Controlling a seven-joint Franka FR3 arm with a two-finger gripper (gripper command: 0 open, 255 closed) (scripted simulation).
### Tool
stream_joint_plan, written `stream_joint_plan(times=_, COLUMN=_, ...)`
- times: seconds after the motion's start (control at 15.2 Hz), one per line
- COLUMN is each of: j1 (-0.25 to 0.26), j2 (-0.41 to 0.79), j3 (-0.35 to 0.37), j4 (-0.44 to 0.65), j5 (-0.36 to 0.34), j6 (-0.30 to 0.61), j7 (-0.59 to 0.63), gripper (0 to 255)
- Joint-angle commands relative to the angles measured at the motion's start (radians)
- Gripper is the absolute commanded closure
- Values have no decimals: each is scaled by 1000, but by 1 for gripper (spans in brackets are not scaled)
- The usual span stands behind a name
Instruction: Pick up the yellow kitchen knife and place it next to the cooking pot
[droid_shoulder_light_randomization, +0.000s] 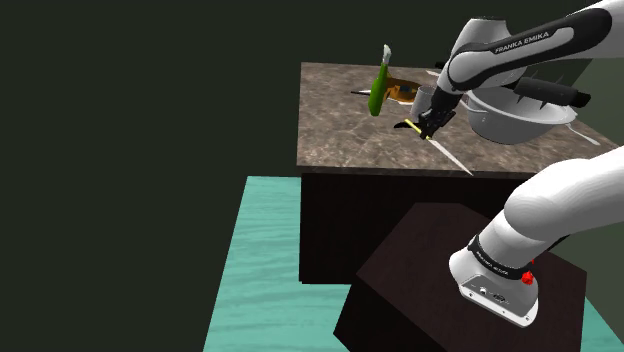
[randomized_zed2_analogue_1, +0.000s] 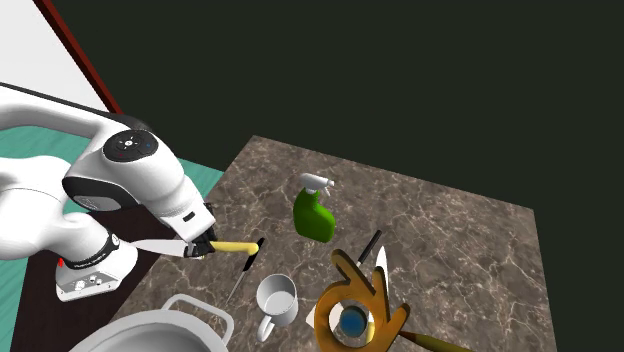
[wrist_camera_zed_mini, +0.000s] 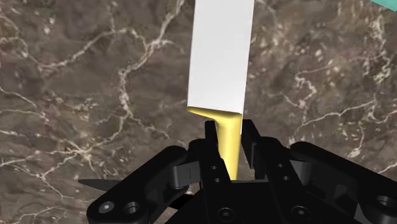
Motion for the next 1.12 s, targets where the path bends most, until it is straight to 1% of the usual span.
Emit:
stream_joint_plan(times=0.0, j1=2, j2=21, j3=-5, j4=-15, j5=0, j6=36, j7=-1, gripper=255)
stream_joint_plan(times=0.07, j1=2, j2=29, j3=-7, j4=-21, j5=0, j6=49, j7=-2, gripper=255)
stream_joint_plan(times=0.53, j1=2, j2=29, j3=-7, j4=-21, j5=0, j6=49, j7=-2, gripper=255)
stream_joint_plan(times=0.59, j1=2, j2=29, j3=-7, j4=-20, j5=0, j6=49, j7=-3, gripper=0)
stream_joint_plan(times=0.92, j1=2, j2=29, j3=-7, j4=-21, j5=0, j6=49, j7=-2, gripper=0)
stream_joint_plan(times=1.06, j1=-2, j2=-21, j3=5, j4=15, j5=0, j6=-35, j7=1, gripper=0)
